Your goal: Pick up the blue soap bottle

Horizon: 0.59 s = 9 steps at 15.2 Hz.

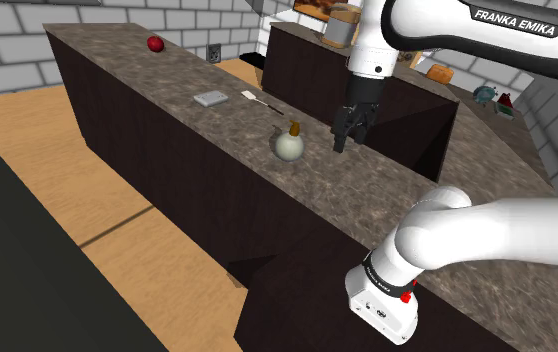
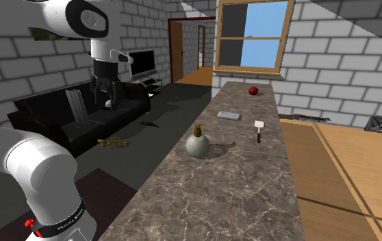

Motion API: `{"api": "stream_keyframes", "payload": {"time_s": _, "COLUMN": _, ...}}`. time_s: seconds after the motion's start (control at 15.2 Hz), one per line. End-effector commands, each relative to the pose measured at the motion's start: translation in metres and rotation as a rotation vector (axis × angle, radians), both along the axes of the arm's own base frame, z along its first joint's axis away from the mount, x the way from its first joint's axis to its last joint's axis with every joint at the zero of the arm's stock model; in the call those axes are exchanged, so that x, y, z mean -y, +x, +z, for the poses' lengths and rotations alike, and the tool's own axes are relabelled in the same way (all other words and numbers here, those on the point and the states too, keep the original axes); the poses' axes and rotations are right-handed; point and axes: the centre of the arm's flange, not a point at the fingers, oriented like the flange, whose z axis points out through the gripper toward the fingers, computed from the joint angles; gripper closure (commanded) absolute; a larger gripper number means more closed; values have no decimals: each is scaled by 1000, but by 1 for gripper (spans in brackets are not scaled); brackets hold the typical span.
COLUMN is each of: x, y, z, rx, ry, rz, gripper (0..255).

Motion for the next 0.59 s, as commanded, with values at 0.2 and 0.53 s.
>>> {"api": "stream_keyframes", "payload": {"time_s": 0.2, "x": 20, "y": 27, "z": -17, "rx": 13, "ry": -8, "rz": 11, "gripper": 0}}
{"api": "stream_keyframes", "payload": {"time_s": 0.53, "x": 52, "y": 72, "z": -44, "rx": 34, "ry": -21, "rz": 30, "gripper": 0}}
